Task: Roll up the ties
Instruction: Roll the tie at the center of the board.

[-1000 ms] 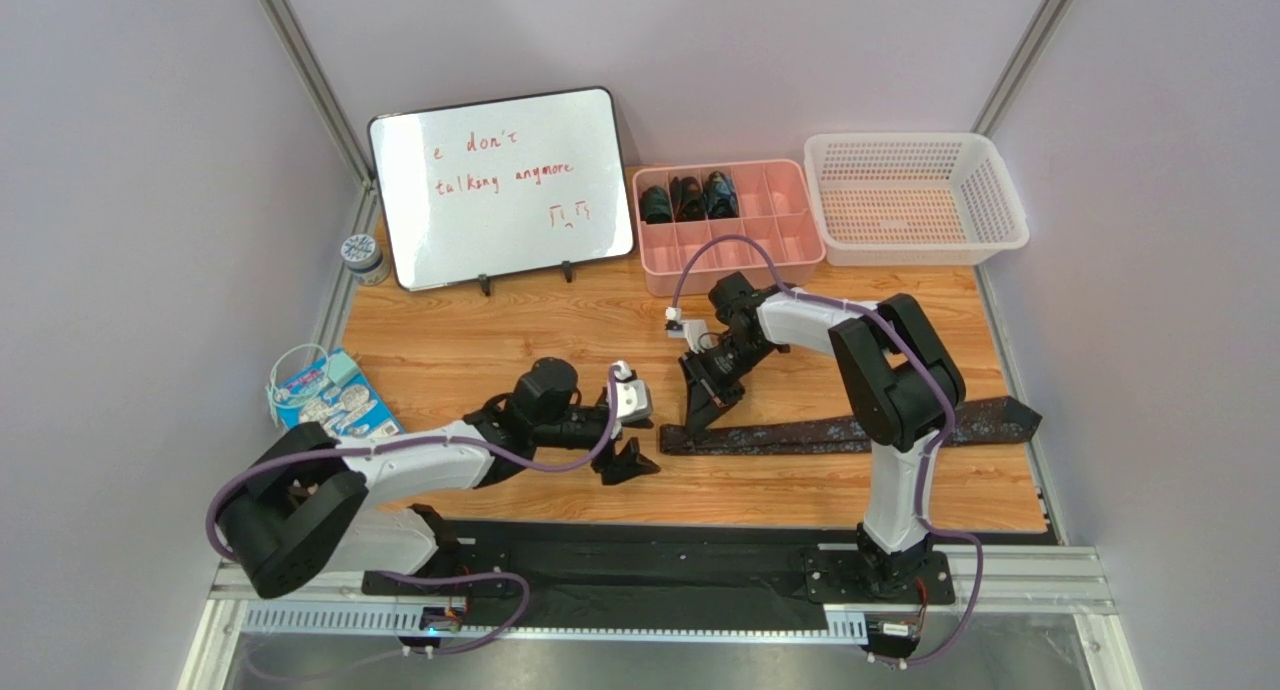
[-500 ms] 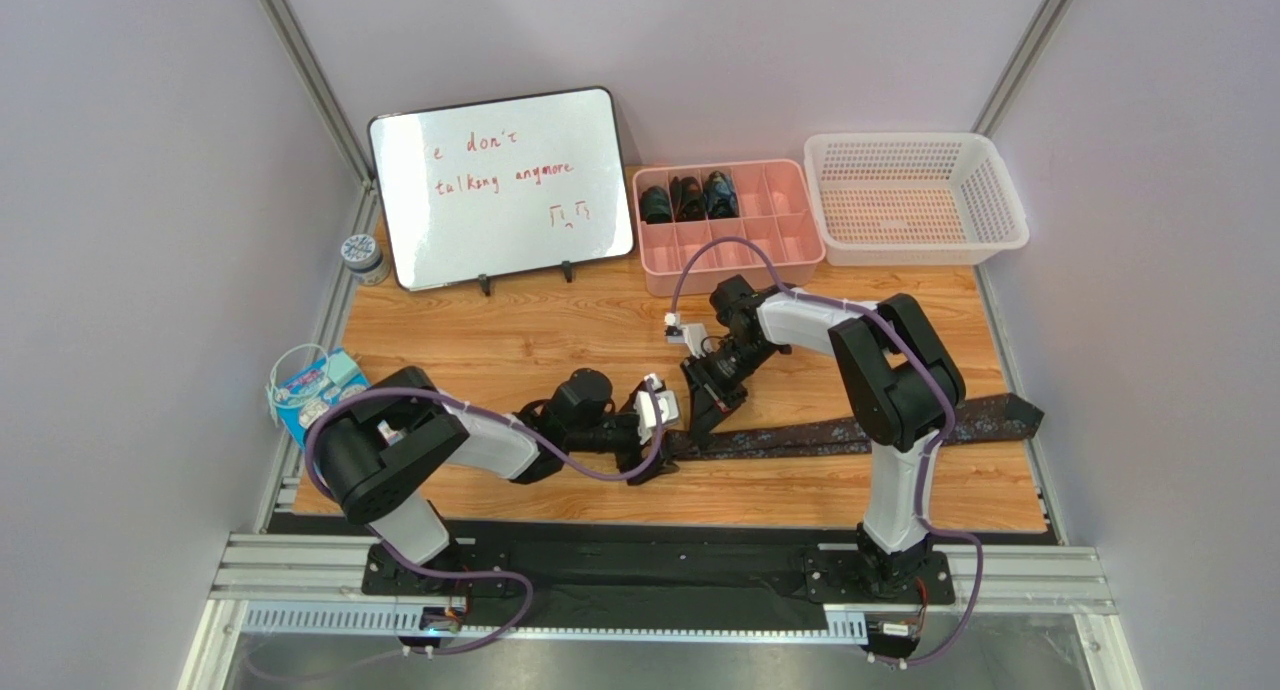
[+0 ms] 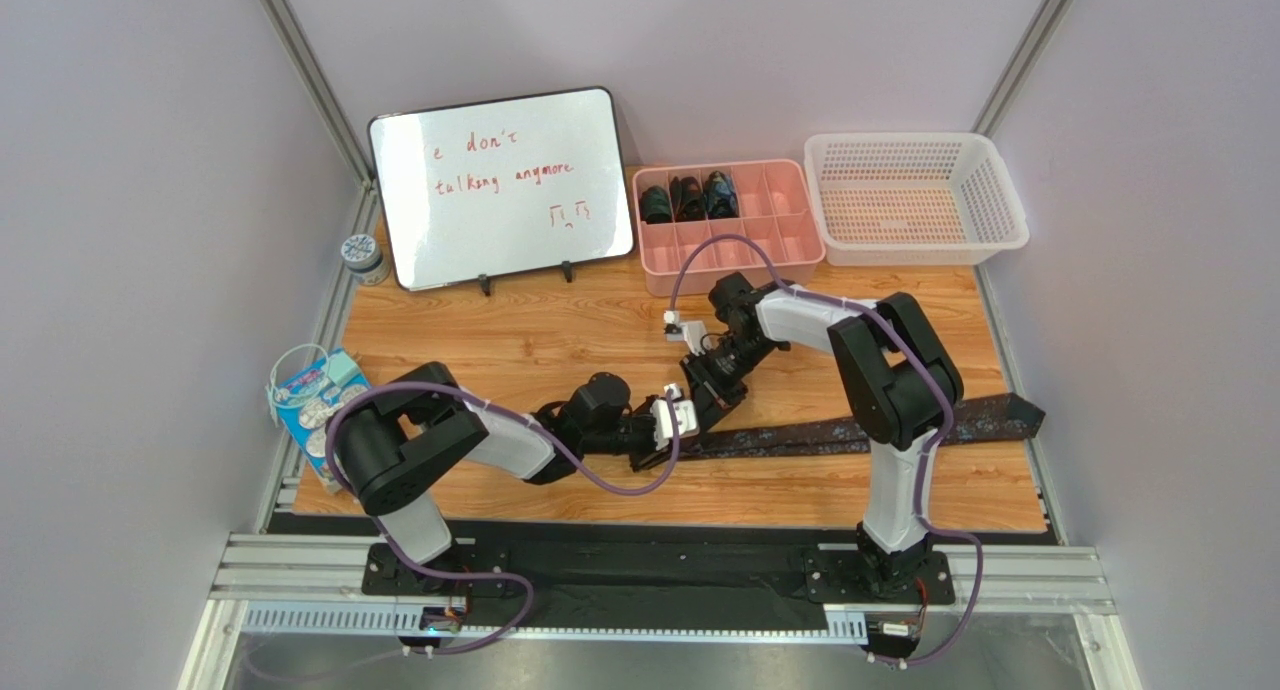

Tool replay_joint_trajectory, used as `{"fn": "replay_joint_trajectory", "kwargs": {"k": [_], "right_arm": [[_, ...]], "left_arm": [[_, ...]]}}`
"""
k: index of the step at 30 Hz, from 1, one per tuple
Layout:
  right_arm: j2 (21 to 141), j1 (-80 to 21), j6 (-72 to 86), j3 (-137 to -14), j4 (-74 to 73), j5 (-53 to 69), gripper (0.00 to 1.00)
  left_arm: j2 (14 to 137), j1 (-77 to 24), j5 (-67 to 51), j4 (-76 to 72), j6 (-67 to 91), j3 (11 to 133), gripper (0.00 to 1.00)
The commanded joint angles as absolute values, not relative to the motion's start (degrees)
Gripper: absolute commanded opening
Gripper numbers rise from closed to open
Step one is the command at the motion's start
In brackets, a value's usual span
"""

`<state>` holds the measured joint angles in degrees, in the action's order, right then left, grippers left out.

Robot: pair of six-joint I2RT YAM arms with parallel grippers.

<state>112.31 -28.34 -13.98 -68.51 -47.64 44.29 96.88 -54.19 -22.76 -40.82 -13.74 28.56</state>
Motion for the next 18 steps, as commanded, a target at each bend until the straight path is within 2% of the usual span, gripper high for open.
{"fn": "replay_joint_trajectory", "kwargs": {"k": [1, 4, 8, 9, 11, 18], "right_arm": [[109.43, -27.51, -13.37, -71.19, -46.84, 45.17, 0.0], [107.93, -25.93, -8.9, -71.28, -47.99, 46.58, 0.15], [106.61, -22.25, -4.06, -69.62, -49.65, 50.09, 0.43], [106.52, -21.8, -3.52, -69.0, -49.92, 51.58, 0.46], [106.26, -21.36, -2.29, -67.68, -49.92, 52.29, 0.5], [107.93, -21.71, -1.05, -64.6, -47.99, 53.61, 0.49]], "left_arm": [[97.21, -55.55, -21.45, -34.03, -18.1, 29.79, 0.35], [97.47, -55.98, -19.87, -31.74, -18.9, 30.4, 0.32], [98.0, -56.25, -18.9, -29.89, -19.25, 31.55, 0.27], [98.17, -56.16, -18.72, -29.62, -19.34, 31.73, 0.27], [98.61, -56.25, -18.37, -29.27, -18.99, 32.17, 0.27], [98.96, -56.25, -17.49, -28.04, -17.58, 32.87, 0.27]]}}
